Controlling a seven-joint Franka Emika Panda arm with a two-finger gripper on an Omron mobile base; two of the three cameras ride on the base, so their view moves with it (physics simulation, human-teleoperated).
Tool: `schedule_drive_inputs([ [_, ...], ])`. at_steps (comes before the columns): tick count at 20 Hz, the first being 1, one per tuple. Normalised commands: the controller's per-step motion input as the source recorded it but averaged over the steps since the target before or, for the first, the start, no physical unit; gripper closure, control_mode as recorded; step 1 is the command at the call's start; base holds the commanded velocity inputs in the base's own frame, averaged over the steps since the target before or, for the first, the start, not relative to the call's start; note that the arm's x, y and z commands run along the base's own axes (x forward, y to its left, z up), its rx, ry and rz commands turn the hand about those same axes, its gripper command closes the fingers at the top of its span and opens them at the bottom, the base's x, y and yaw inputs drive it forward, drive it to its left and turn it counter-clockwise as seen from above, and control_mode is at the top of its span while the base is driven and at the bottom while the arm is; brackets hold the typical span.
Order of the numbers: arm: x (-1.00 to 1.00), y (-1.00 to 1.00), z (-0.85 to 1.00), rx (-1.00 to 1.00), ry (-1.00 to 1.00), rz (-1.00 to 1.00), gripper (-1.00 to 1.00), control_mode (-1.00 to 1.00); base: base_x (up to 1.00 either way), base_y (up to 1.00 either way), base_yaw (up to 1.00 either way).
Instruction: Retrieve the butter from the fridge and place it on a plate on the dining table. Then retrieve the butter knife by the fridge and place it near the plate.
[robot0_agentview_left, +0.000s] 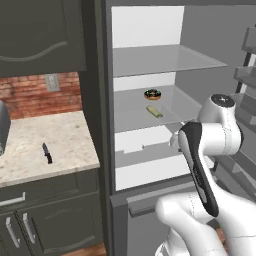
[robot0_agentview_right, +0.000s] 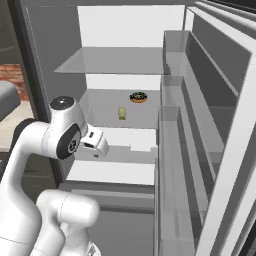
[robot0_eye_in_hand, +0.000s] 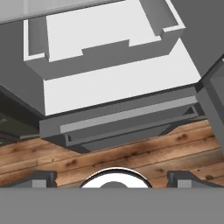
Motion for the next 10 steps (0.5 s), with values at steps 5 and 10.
schedule_drive_inputs([
  [5, 0.0, 0.0, 0.0, 0.0, 0.0, 0.0, -1.0, 1.0, 0.49, -0.02, 0.01],
  [10, 0.0, 0.0, 0.0, 0.0, 0.0, 0.0, -1.0, 1.0, 0.46, -0.2, 0.03],
])
